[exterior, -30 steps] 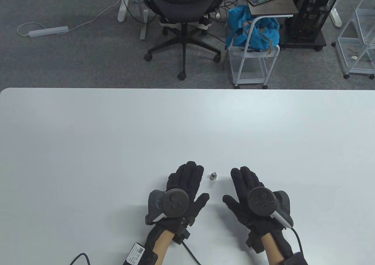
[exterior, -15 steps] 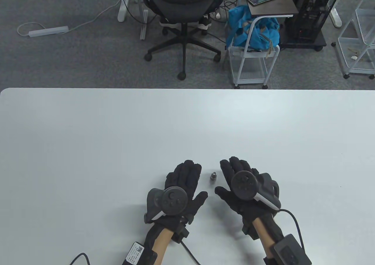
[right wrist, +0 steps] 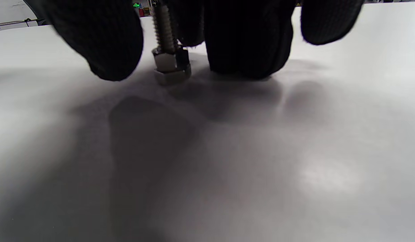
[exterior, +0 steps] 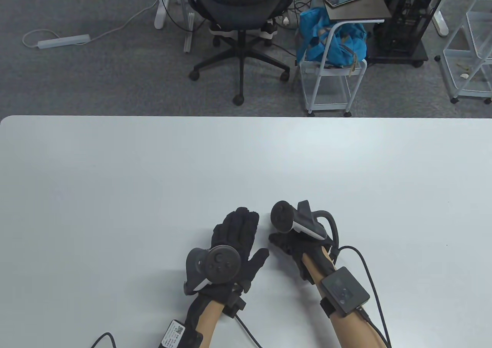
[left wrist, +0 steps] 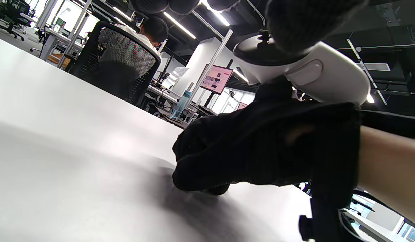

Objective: Unscrew nut from screw

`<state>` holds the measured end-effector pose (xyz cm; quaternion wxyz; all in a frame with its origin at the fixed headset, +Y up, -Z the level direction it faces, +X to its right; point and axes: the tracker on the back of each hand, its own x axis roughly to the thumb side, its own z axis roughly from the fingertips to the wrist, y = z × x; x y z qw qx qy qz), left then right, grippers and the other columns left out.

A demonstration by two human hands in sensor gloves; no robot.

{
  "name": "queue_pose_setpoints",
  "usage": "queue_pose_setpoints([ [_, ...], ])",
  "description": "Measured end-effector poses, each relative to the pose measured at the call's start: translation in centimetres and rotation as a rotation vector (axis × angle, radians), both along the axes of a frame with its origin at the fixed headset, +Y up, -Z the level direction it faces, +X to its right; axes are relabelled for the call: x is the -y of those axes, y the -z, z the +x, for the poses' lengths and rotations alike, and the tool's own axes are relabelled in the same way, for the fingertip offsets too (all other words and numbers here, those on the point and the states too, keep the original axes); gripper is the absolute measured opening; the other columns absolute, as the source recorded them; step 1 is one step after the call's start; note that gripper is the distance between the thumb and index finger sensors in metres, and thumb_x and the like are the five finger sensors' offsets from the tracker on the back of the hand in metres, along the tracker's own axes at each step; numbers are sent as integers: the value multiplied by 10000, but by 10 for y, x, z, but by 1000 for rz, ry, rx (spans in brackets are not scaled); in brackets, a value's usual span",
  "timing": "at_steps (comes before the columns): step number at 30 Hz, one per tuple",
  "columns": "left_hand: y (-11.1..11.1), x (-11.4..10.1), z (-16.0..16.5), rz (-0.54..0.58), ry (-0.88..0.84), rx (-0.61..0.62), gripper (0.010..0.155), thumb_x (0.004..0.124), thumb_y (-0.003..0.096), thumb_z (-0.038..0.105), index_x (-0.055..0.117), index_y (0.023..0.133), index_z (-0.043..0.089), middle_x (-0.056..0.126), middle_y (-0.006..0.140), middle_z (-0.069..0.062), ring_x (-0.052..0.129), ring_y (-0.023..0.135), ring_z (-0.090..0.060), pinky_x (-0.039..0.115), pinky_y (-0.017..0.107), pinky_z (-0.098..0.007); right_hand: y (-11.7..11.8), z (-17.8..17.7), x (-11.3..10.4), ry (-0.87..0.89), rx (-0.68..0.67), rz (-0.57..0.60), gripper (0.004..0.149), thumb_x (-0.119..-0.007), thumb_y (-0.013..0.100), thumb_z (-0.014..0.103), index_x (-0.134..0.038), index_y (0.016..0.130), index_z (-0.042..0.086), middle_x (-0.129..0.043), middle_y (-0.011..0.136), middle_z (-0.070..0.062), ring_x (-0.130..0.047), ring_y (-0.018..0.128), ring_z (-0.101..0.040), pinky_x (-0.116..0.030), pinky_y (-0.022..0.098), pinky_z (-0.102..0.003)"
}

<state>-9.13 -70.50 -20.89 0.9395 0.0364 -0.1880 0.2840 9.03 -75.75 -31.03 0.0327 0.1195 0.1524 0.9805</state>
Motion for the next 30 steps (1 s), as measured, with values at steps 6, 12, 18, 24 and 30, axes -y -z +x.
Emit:
queue_pose_setpoints([
  [6,0,0,0,5,3,-2,844,752,511,524,339,1183,223,327,1238,-191,399,1121,-469,381,727,-731,0,-6,2,-15,-43,85,526,-865,480,399,-761,933,153,-913,757,-110,-937,576,-352,-704,608,-656],
  [12,-4,-3,5,54,1,20,834,755,511,513,350,1180,222,345,1234,-190,418,1116,-466,393,724,-729,-15,3,-20,66,-44,192,513,-860,477,395,-771,912,139,-925,741,-110,-959,554,-327,-749,585,-629],
  [18,-9,-4,15,98,9,19,804,776,511,464,390,1169,211,400,1220,-189,464,1101,-461,418,721,-723,-50,25,-53,255,53,252,512,-851,486,387,-758,920,132,-912,749,-118,-948,566,-331,-745,583,-630],
  [24,-15,-4,24,147,0,36,657,809,498,443,543,1052,211,578,1104,-157,645,988,-421,494,707,-708,-86,46,-62,541,173,225,510,-848,494,380,-758,920,115,-913,745,-128,-949,560,-340,-747,567,-634],
  [30,-20,-1,34,152,-21,88,650,821,491,437,572,1049,217,633,1074,-152,706,947,-401,543,692,-698,-104,60,-47,852,270,104,509,-837,502,383,-751,923,110,-910,744,-129,-951,557,-335,-756,556,-629],
])
